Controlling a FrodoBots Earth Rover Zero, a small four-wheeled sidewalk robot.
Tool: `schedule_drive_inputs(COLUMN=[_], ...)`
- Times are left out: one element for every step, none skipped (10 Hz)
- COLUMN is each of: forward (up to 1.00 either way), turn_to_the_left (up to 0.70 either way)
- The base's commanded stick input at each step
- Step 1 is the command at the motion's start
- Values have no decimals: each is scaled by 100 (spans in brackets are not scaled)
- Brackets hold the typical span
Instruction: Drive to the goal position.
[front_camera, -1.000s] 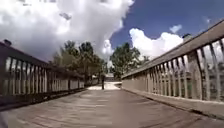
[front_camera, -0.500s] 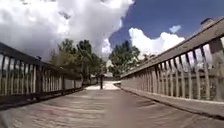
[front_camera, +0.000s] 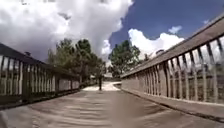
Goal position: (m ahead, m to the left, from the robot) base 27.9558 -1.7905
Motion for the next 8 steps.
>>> schedule_drive_inputs(forward=[85, 85, 85, 85, 85, 85, 85, 85], turn_to_the_left=[0, 0, 0, 0, 2, 11, 34, 25])
